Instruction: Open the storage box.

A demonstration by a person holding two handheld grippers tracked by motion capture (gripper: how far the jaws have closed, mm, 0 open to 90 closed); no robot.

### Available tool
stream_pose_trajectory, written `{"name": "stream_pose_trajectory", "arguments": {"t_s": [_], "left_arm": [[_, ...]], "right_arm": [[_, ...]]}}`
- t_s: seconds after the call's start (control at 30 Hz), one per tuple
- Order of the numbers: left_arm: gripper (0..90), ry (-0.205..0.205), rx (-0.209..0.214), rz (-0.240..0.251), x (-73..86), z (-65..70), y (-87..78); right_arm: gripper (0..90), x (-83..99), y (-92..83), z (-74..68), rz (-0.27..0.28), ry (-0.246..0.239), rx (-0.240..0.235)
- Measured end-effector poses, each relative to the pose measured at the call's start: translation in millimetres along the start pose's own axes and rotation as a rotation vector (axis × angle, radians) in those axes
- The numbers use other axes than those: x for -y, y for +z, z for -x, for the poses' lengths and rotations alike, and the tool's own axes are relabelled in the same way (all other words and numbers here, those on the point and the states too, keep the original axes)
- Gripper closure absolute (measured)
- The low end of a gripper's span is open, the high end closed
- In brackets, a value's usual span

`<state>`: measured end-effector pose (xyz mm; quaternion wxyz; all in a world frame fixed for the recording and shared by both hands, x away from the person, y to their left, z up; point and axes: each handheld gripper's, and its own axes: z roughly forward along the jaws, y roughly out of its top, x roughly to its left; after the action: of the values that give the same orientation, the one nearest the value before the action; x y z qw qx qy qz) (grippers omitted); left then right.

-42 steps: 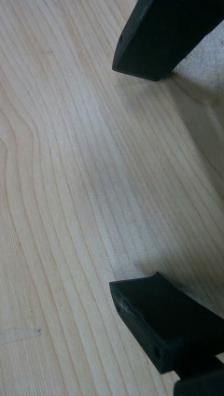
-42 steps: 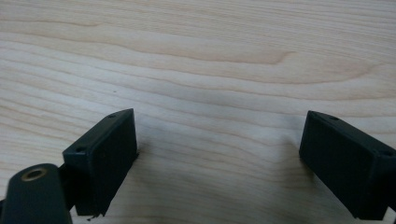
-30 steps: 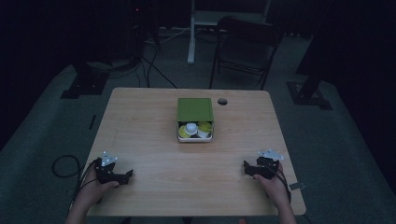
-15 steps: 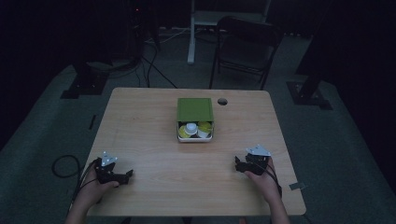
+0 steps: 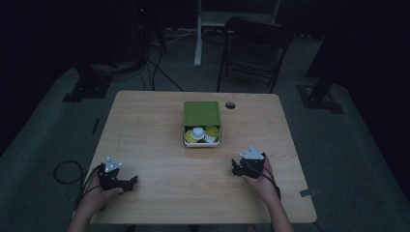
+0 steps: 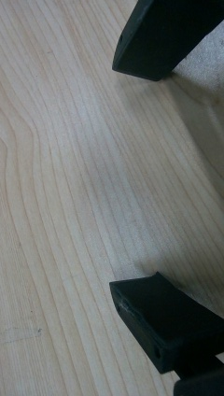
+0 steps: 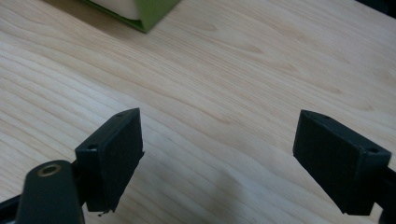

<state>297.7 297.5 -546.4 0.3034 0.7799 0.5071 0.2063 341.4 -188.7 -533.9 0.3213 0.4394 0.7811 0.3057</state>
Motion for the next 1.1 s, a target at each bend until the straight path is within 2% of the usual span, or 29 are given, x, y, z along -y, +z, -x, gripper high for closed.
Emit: {"name": "stream_pose_trajectory", "arguments": {"t_s": [0.3, 0.4, 0.63, 0.73, 0.8, 0.83, 0.87, 0.93, 0.97, 1.0, 1.1], "left_arm": [[0.2, 0.0, 0.0, 0.0, 0.0, 0.0, 0.0], [0.2, 0.0, 0.0, 0.001, 0.0, 0.0, 0.0], [0.2, 0.0, 0.0, 0.0, 0.0, 0.0, 0.0], [0.2, 0.0, 0.0, 0.002, 0.1, 0.0, 0.1], [0.2, -0.001, 0.0, 0.002, 0.1, 0.0, 0.1], [0.2, -0.001, 0.0, 0.002, 0.1, 0.0, 0.1], [0.2, 0.0, 0.0, 0.002, 0.1, 0.0, 0.1], [0.2, 0.0, 0.0, 0.002, 0.1, 0.0, 0.1], [0.2, 0.0, 0.0, 0.002, 0.1, 0.0, 0.1], [0.2, 0.0, 0.0, 0.001, 0.1, 0.0, 0.1], [0.2, 0.0, 0.0, 0.001, 0.1, 0.0, 0.1]], "right_arm": [[15.7, -11.3, 9.1, -23.6, 0.025, -0.101, -0.009], [21.2, -15.1, 10.2, -31.3, 0.042, -0.127, 0.012], [23.4, -24.3, 13.7, -49.3, 0.068, -0.248, 0.035], [24.9, -27.9, 15.5, -57.1, 0.079, -0.305, 0.051], [28.9, -31.2, 15.7, -63.2, 0.114, -0.37, 0.067], [28.9, -31.2, 15.7, -63.2, 0.114, -0.37, 0.067], [31.8, -33.8, 14.8, -68.4, 0.157, -0.434, 0.087], [33.1, -36.7, 13.7, -73.7, 0.192, -0.49, 0.105], [33.1, -36.7, 13.7, -73.7, 0.192, -0.49, 0.105], [34.5, -39.5, 12.5, -78.6, 0.218, -0.528, 0.11], [35.1, -42.2, 12.8, -84.5, 0.237, -0.572, 0.11]]}}
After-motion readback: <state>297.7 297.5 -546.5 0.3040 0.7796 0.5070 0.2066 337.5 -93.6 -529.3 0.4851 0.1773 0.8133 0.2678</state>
